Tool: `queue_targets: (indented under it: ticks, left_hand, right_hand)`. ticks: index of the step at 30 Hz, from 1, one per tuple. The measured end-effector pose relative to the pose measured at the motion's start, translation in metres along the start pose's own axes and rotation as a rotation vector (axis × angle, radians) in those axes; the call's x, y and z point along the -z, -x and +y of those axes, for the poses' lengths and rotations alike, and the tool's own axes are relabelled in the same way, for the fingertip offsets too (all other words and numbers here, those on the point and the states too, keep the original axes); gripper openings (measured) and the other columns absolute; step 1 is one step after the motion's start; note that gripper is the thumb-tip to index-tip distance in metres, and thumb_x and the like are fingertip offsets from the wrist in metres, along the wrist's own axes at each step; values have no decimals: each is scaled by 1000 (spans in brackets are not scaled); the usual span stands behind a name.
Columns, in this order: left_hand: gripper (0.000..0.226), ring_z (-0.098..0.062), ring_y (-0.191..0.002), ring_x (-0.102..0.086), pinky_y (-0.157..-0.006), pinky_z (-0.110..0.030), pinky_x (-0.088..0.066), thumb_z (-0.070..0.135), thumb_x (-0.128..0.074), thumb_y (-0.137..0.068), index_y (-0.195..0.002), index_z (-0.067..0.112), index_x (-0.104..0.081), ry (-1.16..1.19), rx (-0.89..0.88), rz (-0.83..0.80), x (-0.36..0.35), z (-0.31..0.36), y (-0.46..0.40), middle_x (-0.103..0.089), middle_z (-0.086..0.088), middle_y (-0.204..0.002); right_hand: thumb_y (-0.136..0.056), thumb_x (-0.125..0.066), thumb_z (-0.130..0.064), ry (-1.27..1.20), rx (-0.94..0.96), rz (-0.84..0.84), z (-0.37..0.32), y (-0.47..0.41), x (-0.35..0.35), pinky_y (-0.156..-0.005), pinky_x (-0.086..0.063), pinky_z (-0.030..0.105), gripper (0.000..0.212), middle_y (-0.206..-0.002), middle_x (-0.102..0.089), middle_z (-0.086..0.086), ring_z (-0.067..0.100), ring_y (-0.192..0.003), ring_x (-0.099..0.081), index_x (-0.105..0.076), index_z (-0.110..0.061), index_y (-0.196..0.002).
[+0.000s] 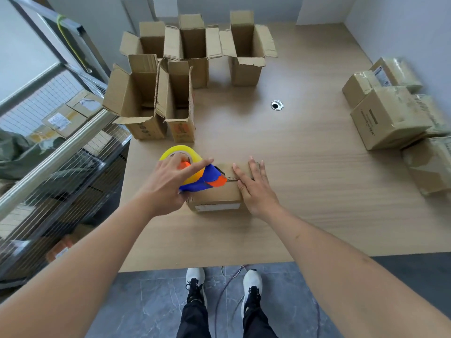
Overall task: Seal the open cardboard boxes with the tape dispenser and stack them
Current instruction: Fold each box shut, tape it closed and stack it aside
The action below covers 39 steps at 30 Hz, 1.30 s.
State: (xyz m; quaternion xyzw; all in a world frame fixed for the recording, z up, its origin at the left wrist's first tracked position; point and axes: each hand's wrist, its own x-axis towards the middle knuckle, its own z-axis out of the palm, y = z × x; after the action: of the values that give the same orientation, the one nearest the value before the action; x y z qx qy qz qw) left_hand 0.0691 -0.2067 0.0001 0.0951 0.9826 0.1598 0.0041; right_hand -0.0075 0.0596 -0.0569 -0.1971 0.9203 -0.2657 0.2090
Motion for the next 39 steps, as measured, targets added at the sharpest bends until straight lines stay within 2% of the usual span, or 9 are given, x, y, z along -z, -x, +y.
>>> queue_targets:
  ticks: [4,8,12,15,18,25,30,34,39]
  left_hand:
    - [114,-32,-125,-41,-105,-50,-40,17,-76,-75,-156,59,-7,-112,-40,-180,-11,16,-18,-39,1,-125]
    - [117,-36,-125,-40,-105,-53,-40,16,-76,-73,-154,64,-6,-161,-14,-194,-20,22,-21,-34,3,-121]
    - [116,-35,-124,-41,-104,-53,-40,17,-77,-71,-154,62,-10,-194,6,-202,-20,24,-21,-34,4,-121]
    - [113,-36,-123,-42,-103,-54,-41,17,-78,-71,-154,60,-14,-216,1,-197,-21,24,-21,-39,1,-123]
    - [111,-36,-122,-43,-103,-54,-41,18,-77,-71,-154,58,-16,-231,7,-204,-20,25,-21,-41,0,-124]
    - [109,-35,-125,-41,-105,-53,-40,22,-75,-73,-154,59,-12,-246,33,-227,-19,28,-19,-40,0,-126]
    - [74,-31,-109,-47,-97,-46,-40,71,-59,-88,-152,58,-24,-207,15,-127,-16,39,-17,-44,-1,-115]
    - [62,-29,-92,-52,-85,-43,-43,67,-51,-95,-153,48,-38,-254,65,-15,-21,52,-12,-50,-5,-104]
    - [64,-28,-92,-50,-86,-43,-44,68,-34,-98,-157,45,-31,-271,52,7,-26,46,-5,-51,-6,-105]
  right_hand:
    - [-110,-36,-37,0,33,-59,7,-6,15,-126,-11,41,50,-171,5,-6,25,-157,13,-25,-47,-158]
    - [-106,-47,-37,41,38,-61,9,-12,24,-125,-14,49,50,-171,-10,-5,28,-157,-4,-37,-42,-155]
    - [-93,-61,-19,-59,64,61,11,-12,37,-125,-4,42,47,-162,-36,-12,17,-156,-14,-61,-36,-137]
    - [-84,-66,-7,-163,201,105,7,-10,45,-121,-26,38,45,-142,-61,-6,18,-146,-40,-72,-25,-124]
    - [-80,-66,1,-231,264,40,-3,-12,52,-100,-50,35,45,-117,-75,2,21,-115,-66,-76,-17,-120]
    - [-90,-74,-14,-256,201,-4,-15,-22,49,-92,-54,38,18,-105,-77,-4,14,-101,-69,-81,-21,-105]
    - [-87,-77,-29,-187,126,36,-19,-25,46,-84,-55,36,11,-98,-76,-11,12,-94,-68,-80,-32,-97]
    - [-87,-75,-25,-202,92,62,-20,-25,47,-82,-56,38,10,-94,-77,-11,13,-95,-69,-80,-31,-91]
    - [-87,-71,-14,-247,71,135,-19,-12,42,-82,-56,37,14,-90,-78,-10,12,-93,-70,-80,-25,-89]
